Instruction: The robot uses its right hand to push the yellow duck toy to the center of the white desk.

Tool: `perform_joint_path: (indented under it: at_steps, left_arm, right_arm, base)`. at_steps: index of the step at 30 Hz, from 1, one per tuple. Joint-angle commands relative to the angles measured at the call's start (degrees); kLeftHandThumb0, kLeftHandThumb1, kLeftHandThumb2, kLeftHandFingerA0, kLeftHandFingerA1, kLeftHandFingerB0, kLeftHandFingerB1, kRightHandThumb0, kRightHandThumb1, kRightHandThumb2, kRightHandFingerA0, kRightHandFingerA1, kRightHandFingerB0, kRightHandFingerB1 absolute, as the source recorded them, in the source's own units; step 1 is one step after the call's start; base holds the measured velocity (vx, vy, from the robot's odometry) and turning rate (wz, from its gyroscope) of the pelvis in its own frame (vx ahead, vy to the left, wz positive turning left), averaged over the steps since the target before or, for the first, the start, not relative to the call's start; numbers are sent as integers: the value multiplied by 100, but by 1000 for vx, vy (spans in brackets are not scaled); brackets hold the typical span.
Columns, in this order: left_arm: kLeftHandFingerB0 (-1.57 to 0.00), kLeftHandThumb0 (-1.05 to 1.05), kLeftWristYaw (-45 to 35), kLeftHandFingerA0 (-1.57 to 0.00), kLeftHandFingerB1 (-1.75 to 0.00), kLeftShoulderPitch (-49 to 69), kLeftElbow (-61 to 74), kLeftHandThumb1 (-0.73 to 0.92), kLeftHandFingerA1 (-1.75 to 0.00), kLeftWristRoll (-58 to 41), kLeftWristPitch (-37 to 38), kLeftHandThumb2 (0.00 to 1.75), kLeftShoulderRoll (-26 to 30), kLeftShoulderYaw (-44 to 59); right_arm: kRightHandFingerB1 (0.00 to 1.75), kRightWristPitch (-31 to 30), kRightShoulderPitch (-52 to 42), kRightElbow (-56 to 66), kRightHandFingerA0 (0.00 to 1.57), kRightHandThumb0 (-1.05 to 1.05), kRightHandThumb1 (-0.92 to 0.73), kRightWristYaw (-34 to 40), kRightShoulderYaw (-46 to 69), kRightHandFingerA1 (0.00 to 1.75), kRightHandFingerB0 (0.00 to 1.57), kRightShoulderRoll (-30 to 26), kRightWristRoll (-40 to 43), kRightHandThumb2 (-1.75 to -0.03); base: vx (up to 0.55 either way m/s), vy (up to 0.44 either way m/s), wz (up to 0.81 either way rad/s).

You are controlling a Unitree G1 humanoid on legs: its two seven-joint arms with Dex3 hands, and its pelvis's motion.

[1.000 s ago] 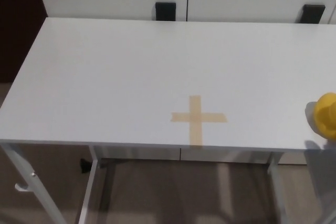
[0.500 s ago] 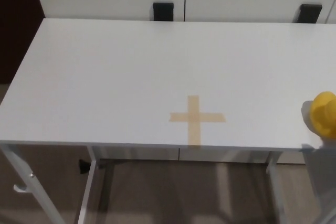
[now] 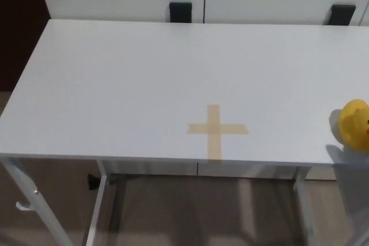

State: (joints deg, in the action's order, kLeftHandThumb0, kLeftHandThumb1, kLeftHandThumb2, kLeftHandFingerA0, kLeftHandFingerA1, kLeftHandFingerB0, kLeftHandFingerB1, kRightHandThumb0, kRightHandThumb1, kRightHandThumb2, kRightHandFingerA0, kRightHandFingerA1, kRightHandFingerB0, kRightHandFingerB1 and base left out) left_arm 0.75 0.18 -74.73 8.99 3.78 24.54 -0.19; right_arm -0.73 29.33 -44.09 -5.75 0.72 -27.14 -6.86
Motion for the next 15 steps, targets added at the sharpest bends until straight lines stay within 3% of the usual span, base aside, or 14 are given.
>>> perform_joint_path:
  at_steps: [1,7,8,10,11,15]
  left_arm:
    - [-85,-12,31,-85,-61,-34,2,64,-71,93,58,74,30,-49]
    - [-84,-14,10,-85,-61,-33,13,63,-73,59,58,71,34,-50]
    - [-82,-16,13,-85,-61,-37,4,66,-71,55,49,67,32,-47]
    - [-82,-16,20,-85,-61,-43,-9,66,-71,63,38,67,31,-53]
    - [-84,-14,26,-88,-61,-39,-8,63,-76,53,53,72,29,-42]
    - [-85,-15,17,-88,-59,-54,-19,65,-73,73,47,72,36,-61]
  right_arm:
    - [40,-23,85,-39,39,-66,-69,88,-104,47,33,106,-152,-67]
    - [40,149,-137,182,39,-64,-75,-34,-457,48,36,220,-365,-62]
    - [51,141,-178,236,39,-61,-57,-29,-507,61,24,274,-377,-100]
    - [51,124,-219,296,39,-61,-57,-20,-561,61,24,327,-387,-100]
    - [40,108,-254,354,40,-66,-76,-4,-619,49,37,387,-413,-63]
    - [40,-34,-428,616,38,-65,-75,28,-695,50,37,620,-350,-63]
  base:
    - [0,0,0]
    - [0,0,0]
    - [0,0,0]
    - [0,0,0]
    - [0,0,0]
    - [0,0,0]
